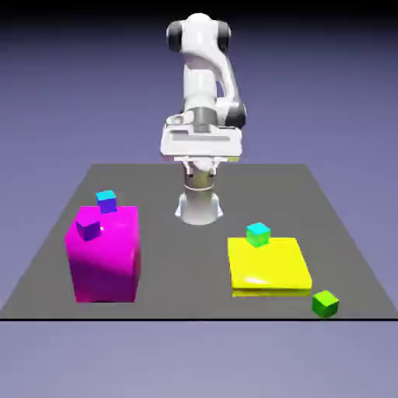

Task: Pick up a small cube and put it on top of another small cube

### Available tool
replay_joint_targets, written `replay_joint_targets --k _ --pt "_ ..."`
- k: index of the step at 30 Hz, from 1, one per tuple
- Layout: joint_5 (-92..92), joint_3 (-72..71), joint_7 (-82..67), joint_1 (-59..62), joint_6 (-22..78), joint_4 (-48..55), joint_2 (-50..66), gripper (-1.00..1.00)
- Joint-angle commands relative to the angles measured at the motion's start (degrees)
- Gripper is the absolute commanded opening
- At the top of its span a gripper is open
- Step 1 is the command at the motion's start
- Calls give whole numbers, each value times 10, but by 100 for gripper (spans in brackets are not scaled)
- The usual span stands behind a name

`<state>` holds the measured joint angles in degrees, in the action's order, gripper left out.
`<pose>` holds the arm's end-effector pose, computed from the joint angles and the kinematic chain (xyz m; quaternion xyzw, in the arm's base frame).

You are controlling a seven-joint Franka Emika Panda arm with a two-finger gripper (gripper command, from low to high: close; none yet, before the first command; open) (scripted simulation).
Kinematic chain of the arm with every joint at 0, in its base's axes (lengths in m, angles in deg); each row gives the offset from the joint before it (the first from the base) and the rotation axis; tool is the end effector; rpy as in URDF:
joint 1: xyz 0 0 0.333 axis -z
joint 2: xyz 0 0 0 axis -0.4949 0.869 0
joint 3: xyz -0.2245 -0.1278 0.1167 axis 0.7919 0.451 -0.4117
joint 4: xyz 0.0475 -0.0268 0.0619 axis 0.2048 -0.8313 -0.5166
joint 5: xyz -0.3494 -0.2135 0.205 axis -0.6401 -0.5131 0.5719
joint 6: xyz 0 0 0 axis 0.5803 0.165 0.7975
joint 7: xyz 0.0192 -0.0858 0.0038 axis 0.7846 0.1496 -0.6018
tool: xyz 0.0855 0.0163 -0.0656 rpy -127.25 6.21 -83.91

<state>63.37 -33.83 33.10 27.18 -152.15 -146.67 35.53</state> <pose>0.4673 0.0165 0.3808 -0.8647 0.3244 -0.3539 0.1476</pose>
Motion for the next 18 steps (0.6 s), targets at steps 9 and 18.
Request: replay_joint_targets --k 9,18 --pt "-85 53 111 -134 -58 87 187 0" --pt "-169 106 222 -268 -115 174 374 0"
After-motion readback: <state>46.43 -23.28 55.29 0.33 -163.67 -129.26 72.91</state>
